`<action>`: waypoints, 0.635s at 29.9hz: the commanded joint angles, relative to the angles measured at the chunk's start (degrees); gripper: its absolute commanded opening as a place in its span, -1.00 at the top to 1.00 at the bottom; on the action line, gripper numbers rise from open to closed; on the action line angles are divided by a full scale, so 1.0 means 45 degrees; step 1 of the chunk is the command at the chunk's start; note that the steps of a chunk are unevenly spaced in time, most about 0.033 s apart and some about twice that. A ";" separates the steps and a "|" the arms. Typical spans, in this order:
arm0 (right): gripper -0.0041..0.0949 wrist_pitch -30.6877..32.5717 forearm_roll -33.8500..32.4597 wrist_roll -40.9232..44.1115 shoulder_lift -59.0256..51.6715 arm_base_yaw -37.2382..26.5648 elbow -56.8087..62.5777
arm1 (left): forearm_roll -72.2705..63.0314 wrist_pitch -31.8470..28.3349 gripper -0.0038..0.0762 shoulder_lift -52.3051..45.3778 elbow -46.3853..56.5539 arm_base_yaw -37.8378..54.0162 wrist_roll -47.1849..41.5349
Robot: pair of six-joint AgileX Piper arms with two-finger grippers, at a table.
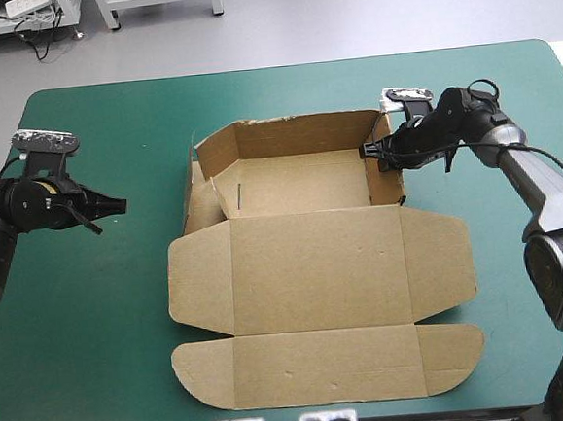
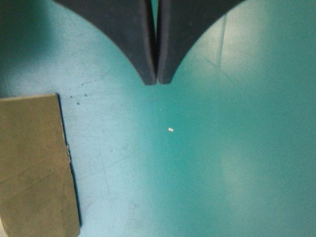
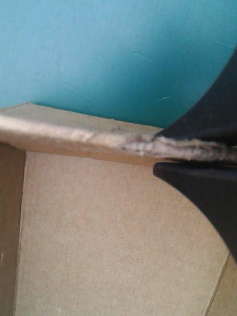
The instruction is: Fold the box
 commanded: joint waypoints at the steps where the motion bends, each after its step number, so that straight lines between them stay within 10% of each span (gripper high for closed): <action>1: 0.97 0.0212 0.0528 -0.0139 -0.0707 -0.0032 -0.0881 | -0.0056 -0.1379 0.93 -0.0106 -0.0427 0.0114 -0.0003; 12: 0.97 0.3782 0.0627 -0.0487 -0.2535 -0.0607 -0.5048 | -0.6454 -0.3696 0.93 0.1468 -0.0438 0.3415 0.2312; 19: 0.97 0.5085 0.0999 -0.0567 -0.3853 -0.0664 -0.6840 | -1.4817 -0.1351 0.93 0.2661 -0.0438 0.5527 0.6446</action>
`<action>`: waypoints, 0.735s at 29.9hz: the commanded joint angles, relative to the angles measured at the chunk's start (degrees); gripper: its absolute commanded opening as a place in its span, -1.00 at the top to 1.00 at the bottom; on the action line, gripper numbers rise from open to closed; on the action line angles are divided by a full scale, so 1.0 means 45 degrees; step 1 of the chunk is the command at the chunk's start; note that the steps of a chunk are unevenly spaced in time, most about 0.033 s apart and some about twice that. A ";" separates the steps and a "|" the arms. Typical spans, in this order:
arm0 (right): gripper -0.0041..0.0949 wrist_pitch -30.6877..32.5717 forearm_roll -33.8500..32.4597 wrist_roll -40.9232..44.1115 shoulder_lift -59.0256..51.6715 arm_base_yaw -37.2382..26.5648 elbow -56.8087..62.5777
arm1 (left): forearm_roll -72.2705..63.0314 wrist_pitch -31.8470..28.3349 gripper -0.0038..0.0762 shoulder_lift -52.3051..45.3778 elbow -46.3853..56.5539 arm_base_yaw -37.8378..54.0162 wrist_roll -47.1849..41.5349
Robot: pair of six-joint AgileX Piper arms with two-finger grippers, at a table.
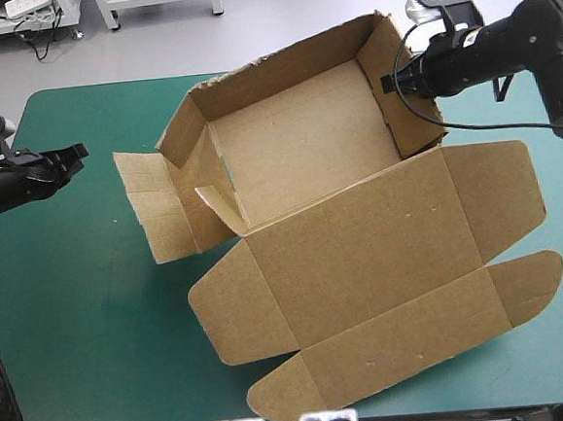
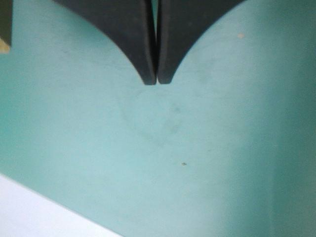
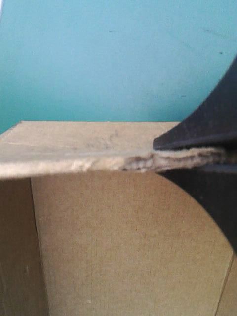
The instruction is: Fold the box
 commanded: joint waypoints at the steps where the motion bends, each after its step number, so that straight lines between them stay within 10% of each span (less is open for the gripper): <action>1: 0.97 0.0143 0.1226 -0.0060 -0.1334 -0.0114 -0.0984 | -0.3870 0.1183 0.93 0.0229 -0.0438 0.0757 0.1936; 15: 0.97 -0.0841 0.2690 -0.0708 -0.3260 -0.0114 -0.1425 | -0.9026 0.6792 0.93 0.0839 -0.0438 0.0893 0.4217; 22: 0.96 -0.2570 0.3417 -0.0801 -0.2395 -0.0114 -0.1150 | -0.8905 0.6767 0.93 -0.0556 -0.0438 -0.0129 0.4045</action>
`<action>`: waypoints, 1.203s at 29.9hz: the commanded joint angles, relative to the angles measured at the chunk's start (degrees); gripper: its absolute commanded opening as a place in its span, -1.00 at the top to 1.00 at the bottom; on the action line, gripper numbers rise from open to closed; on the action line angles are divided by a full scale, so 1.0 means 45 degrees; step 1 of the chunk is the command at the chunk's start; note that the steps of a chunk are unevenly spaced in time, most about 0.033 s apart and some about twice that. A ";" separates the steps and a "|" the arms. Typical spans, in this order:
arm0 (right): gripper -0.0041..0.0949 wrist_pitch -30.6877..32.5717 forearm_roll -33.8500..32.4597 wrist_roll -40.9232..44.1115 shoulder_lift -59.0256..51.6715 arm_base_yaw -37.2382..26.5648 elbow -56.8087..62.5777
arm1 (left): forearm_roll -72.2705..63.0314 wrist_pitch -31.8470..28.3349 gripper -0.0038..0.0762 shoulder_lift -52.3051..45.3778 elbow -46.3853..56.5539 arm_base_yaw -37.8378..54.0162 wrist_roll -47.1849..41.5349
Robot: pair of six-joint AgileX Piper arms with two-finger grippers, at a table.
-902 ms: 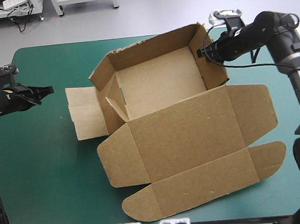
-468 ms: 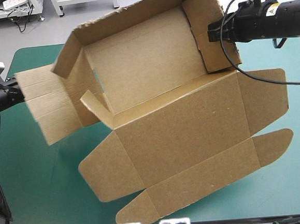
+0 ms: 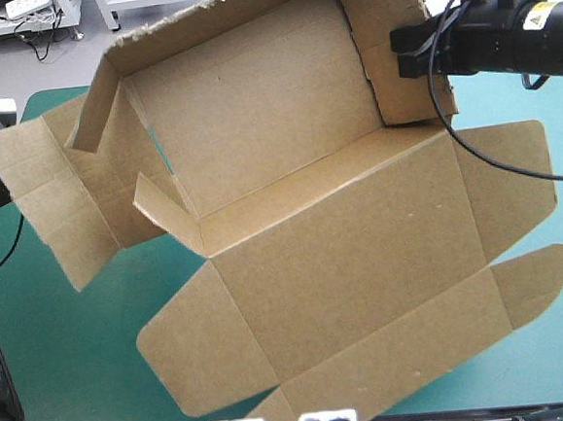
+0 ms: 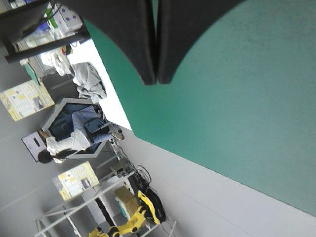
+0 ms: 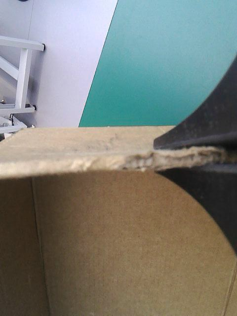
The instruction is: Fold the box
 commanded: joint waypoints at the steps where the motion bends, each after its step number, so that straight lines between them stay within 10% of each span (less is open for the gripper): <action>1: 0.96 -0.1936 0.0950 0.0007 0.0181 -0.0104 -0.0212 | -0.1166 0.1496 0.93 -0.1305 -0.0423 -0.0593 0.0062; 36: 0.96 -0.3190 0.1574 -0.0651 0.2325 -0.0080 -0.0212 | -0.1781 0.1352 0.93 -0.4397 -0.0423 -0.1361 -0.0501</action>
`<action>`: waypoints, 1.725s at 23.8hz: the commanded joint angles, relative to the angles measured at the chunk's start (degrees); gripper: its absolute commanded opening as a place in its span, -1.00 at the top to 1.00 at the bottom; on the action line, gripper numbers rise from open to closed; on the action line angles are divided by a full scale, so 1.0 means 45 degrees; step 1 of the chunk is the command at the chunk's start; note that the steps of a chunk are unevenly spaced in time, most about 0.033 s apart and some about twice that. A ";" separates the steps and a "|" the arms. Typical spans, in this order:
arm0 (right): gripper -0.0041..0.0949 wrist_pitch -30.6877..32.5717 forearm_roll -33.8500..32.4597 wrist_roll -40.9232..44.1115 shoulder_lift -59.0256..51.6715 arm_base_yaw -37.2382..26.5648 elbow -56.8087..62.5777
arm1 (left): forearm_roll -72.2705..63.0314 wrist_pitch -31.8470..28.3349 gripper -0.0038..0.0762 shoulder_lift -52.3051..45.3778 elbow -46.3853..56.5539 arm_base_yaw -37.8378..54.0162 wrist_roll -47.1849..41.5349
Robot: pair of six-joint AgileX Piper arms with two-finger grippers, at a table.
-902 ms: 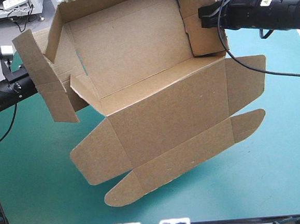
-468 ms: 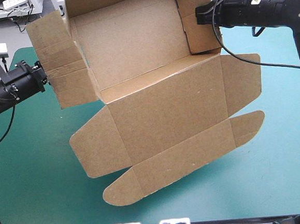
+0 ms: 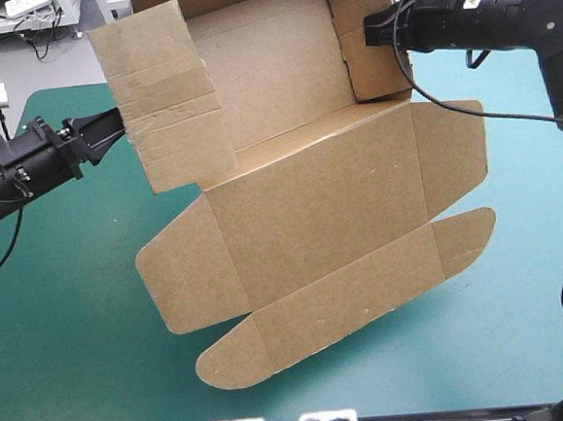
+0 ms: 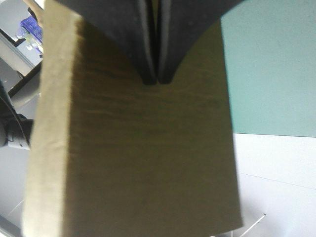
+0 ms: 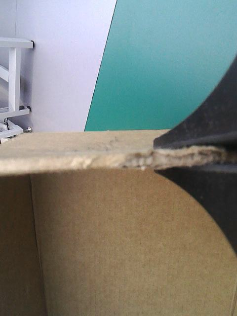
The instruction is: Fold the box
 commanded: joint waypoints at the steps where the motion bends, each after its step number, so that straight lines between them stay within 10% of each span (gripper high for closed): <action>1: 0.96 -0.1019 0.0773 0.0074 -0.0415 -0.0050 -0.0259 | -0.1134 0.1003 0.93 -0.0391 -0.0394 -0.0064 -0.0114; 13: 0.96 -0.1221 0.0686 0.0029 -0.0404 0.0036 -0.0259 | -0.0156 0.1030 0.88 -0.0391 -0.0394 -0.0178 -0.0114; 19: 0.96 -0.1309 0.0341 0.0023 -0.0404 0.0036 -0.0259 | -0.0274 0.1025 0.02 -0.0391 -0.0394 -0.1184 0.0008; 41: 0.93 -0.1023 -0.2197 0.1156 -0.0583 0.2991 -0.0259 | 0.5788 -0.5762 0.42 -0.0313 -0.0394 -0.3604 -0.2361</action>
